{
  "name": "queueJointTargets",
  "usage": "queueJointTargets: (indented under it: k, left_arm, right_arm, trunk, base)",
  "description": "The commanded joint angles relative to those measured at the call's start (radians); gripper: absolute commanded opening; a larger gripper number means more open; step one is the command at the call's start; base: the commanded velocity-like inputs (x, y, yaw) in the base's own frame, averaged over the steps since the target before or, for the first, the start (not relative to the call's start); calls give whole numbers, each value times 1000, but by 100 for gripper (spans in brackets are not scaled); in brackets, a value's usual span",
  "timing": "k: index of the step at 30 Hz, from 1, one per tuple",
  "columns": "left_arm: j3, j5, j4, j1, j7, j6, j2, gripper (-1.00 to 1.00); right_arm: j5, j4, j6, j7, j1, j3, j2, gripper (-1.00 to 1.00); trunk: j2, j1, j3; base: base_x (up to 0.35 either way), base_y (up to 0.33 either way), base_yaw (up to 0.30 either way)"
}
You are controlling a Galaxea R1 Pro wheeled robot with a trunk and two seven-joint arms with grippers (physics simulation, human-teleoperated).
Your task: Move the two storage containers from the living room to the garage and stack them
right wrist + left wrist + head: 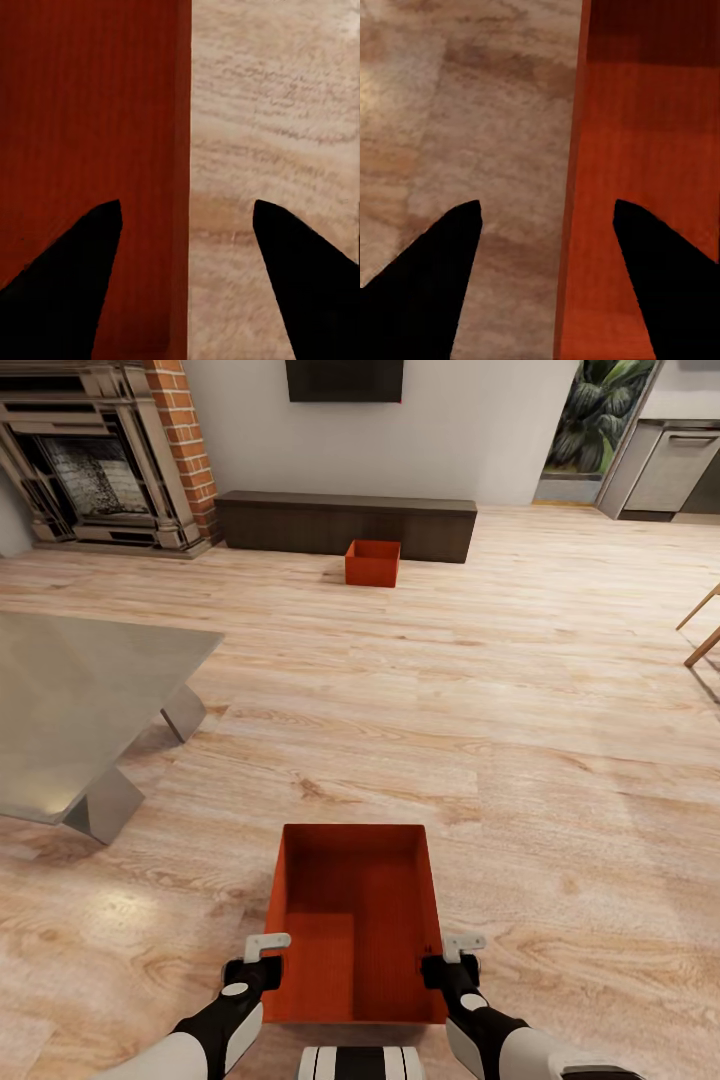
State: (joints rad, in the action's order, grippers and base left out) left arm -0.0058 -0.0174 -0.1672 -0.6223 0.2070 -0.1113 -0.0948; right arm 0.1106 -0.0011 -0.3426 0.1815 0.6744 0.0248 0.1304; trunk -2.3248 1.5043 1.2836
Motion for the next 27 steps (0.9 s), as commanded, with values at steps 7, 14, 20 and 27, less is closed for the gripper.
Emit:
queueJointTargets:
  k: [7, 14, 20, 27]
  left_arm:
    - [4, -6, -1, -1, 3, -4, 1, -100]
    - [7, -10, 0, -1, 3, -4, 0, -100]
    - [7, -10, 0, -1, 3, -4, 0, -100]
    - [7, -11, 0, -1, 3, -4, 1, -100]
  right_arm:
    - [10, 0, -1, 7, 1, 4, 0, -100]
    - [9, 1, 0, 7, 1, 4, 0, -100]
    - [9, 0, 1, 8, 1, 4, 0, -100]
    - [10, 1, -1, 7, 1, 4, 0, -100]
  trunk:
    - [0, 0, 1]
    - [0, 0, 1]
    - [0, 0, 1]
    - [49, -27, -21]
  base:
    - [0, 0, 0]
    - [0, 0, 0]
    - [0, 0, 0]
    - [0, 0, 0]
